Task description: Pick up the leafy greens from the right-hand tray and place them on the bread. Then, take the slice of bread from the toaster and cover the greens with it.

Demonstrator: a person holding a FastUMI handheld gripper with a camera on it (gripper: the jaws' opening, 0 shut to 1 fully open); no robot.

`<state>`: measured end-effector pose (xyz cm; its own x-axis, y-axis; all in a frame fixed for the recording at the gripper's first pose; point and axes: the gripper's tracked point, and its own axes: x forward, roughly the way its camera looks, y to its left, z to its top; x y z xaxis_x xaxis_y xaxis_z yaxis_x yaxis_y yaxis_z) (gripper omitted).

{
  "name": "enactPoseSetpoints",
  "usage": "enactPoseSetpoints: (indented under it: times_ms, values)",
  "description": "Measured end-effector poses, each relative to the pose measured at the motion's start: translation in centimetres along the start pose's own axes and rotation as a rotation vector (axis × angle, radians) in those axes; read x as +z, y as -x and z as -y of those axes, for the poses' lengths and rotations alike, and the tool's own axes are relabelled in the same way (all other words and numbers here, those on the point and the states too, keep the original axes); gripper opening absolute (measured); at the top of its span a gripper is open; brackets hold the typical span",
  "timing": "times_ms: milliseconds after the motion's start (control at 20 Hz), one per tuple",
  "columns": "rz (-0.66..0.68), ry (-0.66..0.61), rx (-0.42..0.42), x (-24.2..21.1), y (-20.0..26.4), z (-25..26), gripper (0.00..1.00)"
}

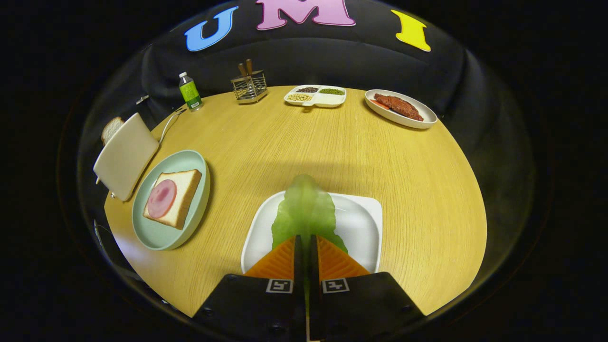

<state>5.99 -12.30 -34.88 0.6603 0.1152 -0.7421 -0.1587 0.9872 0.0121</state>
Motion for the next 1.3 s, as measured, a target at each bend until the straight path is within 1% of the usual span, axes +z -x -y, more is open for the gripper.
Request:
enactPoseSetpoints:
  times_ms: [50, 200, 300, 450, 700, 800, 1050, 1300]
  values:
    - [-0.007, -0.008, 0.008, 0.2, 0.2, -0.1, 0.06]
    - [-0.03, -0.028, 0.02, 0.0, 0.7, -0.3, 0.06]
    - [-0.019, -0.031, 0.016, 0.9, 1.8, -0.6, 0.06]
    - [0.01, 0.007, -0.016, 3.1, 3.8, -0.6, 0.05]
    - [0.074, 0.014, -0.041, 7.3, 6.8, -2.2, 0.06]
    - [0.1, 0.011, -0.043, 8.8, 7.7, -3.4, 0.05]
    - [0.134, -0.002, -0.015, 11.1, 9.5, -7.6, 0.06]
    - [0.154, 0.027, 0.039, 12.0, 9.7, -12.9, 0.05]
